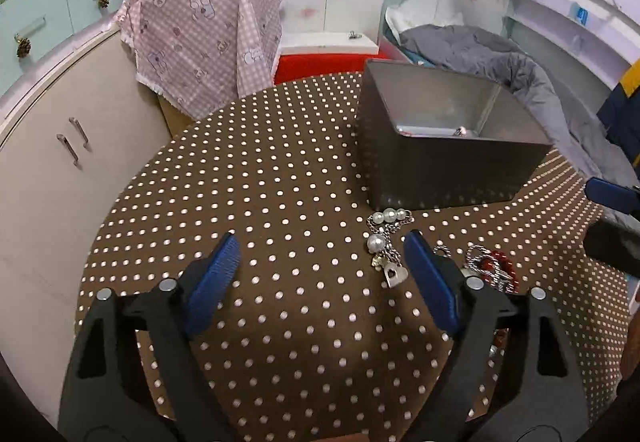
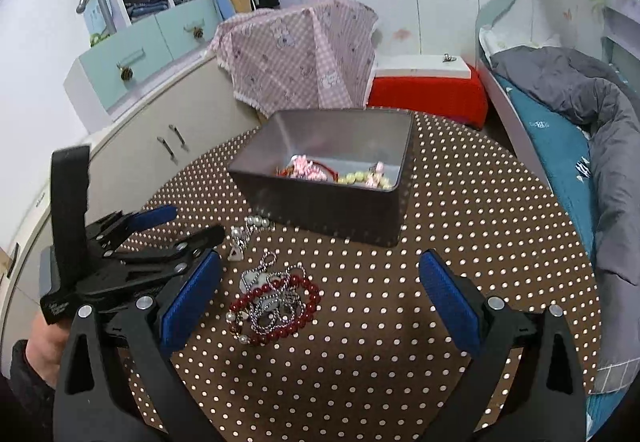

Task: Organize jewelry
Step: 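Move both grippers back toward the remaining chains on the table, then grasp a pearl-ended silver chain with the left gripper while the right gripper grasps another chain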

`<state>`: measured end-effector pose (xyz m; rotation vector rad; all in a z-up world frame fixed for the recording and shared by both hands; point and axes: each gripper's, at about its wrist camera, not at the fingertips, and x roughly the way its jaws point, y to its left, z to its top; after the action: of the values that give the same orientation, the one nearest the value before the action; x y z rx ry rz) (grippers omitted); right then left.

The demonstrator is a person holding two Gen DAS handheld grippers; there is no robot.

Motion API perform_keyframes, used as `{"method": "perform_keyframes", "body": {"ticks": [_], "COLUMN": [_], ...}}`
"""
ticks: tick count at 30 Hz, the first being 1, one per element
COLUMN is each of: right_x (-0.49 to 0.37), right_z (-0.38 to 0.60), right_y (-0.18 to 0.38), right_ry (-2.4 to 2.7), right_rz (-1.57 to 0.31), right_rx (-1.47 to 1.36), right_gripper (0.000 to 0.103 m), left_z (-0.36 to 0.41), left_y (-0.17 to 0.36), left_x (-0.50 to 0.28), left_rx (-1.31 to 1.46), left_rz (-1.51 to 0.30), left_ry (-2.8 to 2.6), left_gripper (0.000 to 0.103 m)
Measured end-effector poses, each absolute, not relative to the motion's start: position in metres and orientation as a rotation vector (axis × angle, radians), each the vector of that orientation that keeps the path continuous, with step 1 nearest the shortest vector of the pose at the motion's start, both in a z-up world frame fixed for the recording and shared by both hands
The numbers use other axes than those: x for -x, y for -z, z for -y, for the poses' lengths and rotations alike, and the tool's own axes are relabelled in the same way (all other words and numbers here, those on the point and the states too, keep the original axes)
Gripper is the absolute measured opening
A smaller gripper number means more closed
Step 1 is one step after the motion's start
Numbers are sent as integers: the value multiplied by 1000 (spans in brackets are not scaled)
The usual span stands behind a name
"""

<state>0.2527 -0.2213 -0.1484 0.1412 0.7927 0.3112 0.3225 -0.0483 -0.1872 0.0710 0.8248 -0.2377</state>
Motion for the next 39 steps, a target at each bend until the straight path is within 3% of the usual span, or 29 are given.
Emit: {"method": "perform_keyframes", "body": {"ticks": [6,11,13,33,35,36,39], "right_x": [-259,-261,-262,-299,-303,-308,-314], "right_z": [218,215,212,134,128,123,112], "right_y": [158,163,164,183,186,188,192], "right_ry": [-319,-326,-333,-442,-453,-464,-477], "right_rz": [-817,-831,-832,-889,-892,-904,-919], "right_rx": [-141,-140,-138,11,20,27,45], "right_gripper": [95,95,95,93,82,70,63], "left_z": [55,60,60,-9,-15,-17,-26], "left_y": [200,199,199,194,195,196,196], "left_x": [-334,-336,-335,-303,-304,-302,-301], "left_rx": [-77,-77,-72,30,38,47,88], "left_rz": [-875,-873,-873,-864,-867,-863,-860], "left_ry": [268,327,358,272,249,240,220], "left_gripper": [59,28,11,12,33,51,52]}}
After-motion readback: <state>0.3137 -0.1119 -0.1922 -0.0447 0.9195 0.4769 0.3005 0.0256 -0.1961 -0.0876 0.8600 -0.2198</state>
